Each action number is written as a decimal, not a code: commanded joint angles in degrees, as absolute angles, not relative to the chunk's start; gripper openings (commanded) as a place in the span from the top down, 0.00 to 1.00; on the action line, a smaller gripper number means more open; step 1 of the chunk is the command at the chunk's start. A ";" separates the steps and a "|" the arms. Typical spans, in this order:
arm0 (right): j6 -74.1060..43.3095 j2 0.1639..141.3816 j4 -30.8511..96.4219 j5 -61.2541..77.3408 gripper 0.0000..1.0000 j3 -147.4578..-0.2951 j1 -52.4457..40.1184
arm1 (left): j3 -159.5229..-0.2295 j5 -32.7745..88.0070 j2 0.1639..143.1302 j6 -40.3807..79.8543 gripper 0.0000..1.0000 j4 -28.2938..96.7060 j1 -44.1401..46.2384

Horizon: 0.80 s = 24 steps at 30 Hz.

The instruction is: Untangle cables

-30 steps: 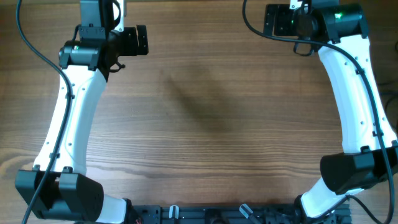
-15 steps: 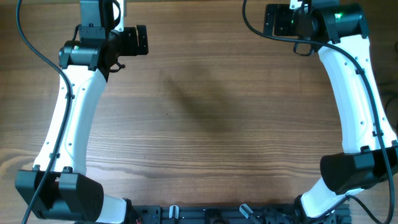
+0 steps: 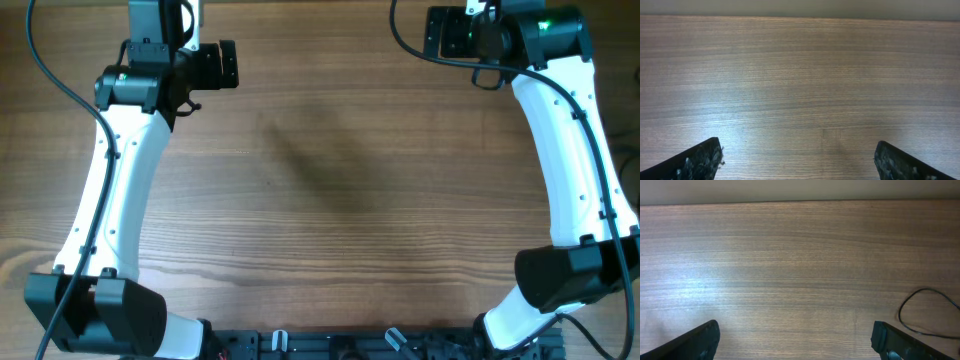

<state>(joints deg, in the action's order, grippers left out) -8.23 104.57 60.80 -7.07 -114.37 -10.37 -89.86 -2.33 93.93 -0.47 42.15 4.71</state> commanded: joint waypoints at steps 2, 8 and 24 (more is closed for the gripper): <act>-7.49 105.23 60.84 -6.33 0.00 -114.52 -10.55 | -89.89 -1.13 93.76 0.71 0.00 42.65 4.67; -7.51 105.23 60.84 -6.33 0.00 -114.52 -10.55 | -89.89 -1.19 91.37 4.36 0.00 42.37 4.69; -7.49 105.23 60.86 -6.33 0.00 -114.52 -10.55 | -51.16 -1.17 64.45 14.44 0.00 14.70 4.80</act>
